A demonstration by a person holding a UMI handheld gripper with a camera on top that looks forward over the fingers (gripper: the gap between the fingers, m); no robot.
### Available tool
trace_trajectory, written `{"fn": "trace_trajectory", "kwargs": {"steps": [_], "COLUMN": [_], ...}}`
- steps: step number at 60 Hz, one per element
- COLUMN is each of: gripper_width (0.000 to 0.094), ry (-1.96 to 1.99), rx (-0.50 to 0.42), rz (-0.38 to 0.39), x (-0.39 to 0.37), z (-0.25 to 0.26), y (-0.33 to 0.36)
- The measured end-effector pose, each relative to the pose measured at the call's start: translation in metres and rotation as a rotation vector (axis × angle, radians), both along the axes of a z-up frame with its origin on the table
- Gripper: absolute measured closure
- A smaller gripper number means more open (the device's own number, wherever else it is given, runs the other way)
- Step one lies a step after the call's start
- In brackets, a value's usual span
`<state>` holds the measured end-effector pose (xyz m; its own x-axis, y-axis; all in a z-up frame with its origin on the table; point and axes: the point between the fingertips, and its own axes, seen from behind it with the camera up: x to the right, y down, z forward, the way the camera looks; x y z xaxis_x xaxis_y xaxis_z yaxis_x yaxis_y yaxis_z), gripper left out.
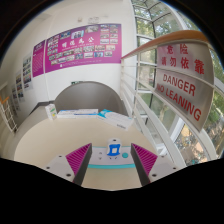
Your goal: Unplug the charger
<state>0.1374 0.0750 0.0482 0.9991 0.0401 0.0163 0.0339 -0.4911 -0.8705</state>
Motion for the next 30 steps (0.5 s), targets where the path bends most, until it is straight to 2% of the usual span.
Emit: {"fn": "trace_trajectory", "kwargs": {"steps": [3,10,13,19,24,30], "gripper_width": [0.0229,0.0538,0.0661,0.0711,0.0804,0.0835], "ry": [0.011,0.022,0.005,0.031,0.014,0.027], "rx": [0.007,-0.007,0.016,0.015,0.017,0.002], "rz": [0.001,-0.005,-0.019,-0.018,-0.007,-0.021], "x": [-0.004,0.001,0.006,0.004,0.003,0.004], "z": [-0.015,-0.028,-0.025,-0.025,-0.024,-0.023], "y": [0.014,0.035,0.039,0.039,0.040,0.041]}}
